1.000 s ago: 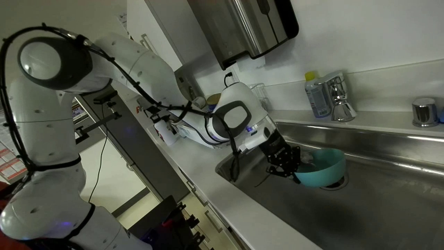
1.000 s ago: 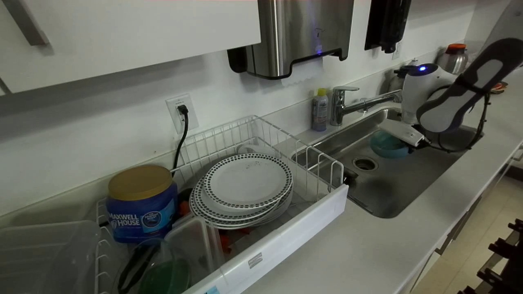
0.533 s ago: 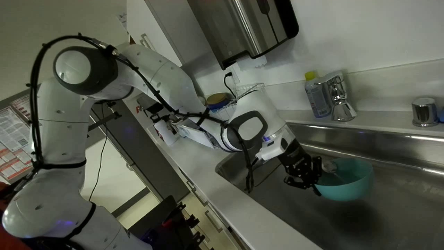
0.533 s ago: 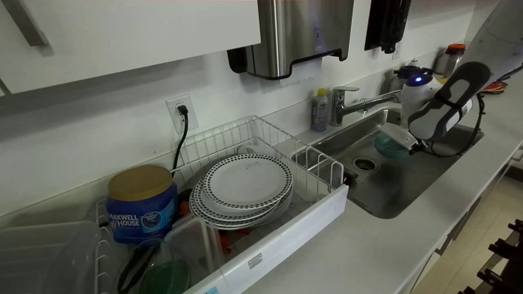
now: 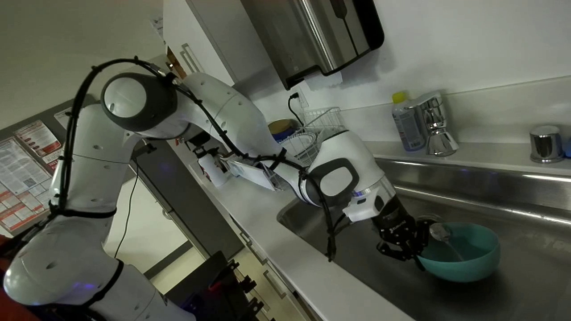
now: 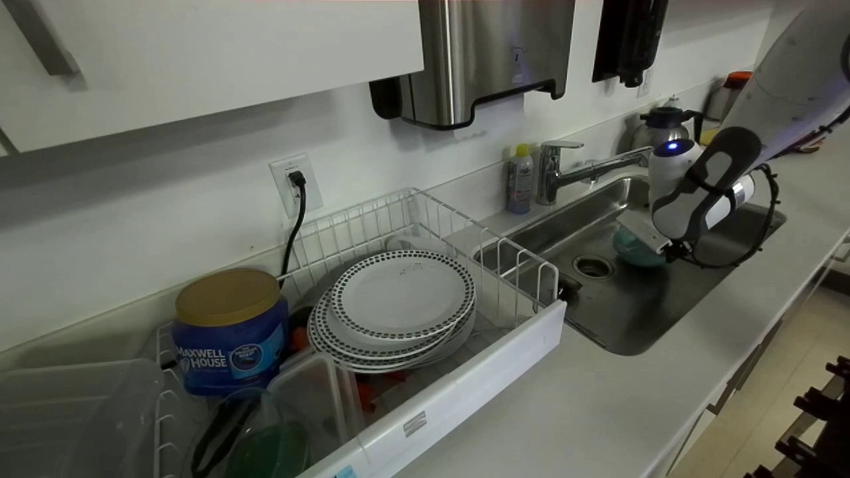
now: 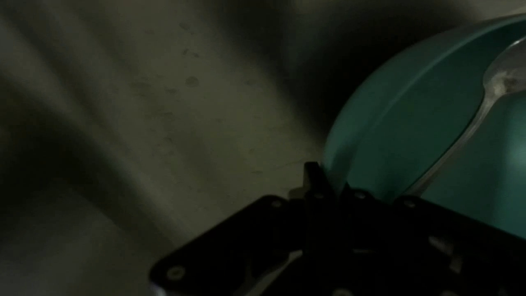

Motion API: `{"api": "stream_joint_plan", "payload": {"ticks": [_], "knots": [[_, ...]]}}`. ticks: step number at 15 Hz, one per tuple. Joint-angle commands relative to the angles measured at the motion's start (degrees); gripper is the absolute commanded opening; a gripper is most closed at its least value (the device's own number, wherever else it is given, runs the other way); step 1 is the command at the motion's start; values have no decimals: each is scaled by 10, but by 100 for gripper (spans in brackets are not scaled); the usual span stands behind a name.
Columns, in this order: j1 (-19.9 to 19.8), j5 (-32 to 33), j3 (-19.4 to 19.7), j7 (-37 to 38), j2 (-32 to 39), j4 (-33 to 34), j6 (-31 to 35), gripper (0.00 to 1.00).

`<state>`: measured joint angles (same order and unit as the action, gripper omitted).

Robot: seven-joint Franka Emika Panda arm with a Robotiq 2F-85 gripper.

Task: Take the blue bowl out of the dish rack and put it in the sink

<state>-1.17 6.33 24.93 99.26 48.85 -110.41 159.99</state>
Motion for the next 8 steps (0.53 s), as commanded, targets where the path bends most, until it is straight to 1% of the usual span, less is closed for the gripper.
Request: {"api": "stream_joint_plan", "payload": {"ticks": [1, 2, 3, 4, 5, 6, 7, 8], "knots": [[11, -23, 14, -11, 6, 15, -18, 1], [14, -25, 17, -10, 2, 13, -18, 1], [14, -25, 19, -12, -3, 8, -19, 10], [17, -25, 23, -12, -10, 0, -18, 32], [22, -23, 31, -9, -18, -10, -19, 35], [23, -23, 34, -12, -27, -18, -19, 36], [28, -21, 42, -12, -39, -32, -22, 42], [34, -19, 50, -11, -49, -43, -23, 50]]}}
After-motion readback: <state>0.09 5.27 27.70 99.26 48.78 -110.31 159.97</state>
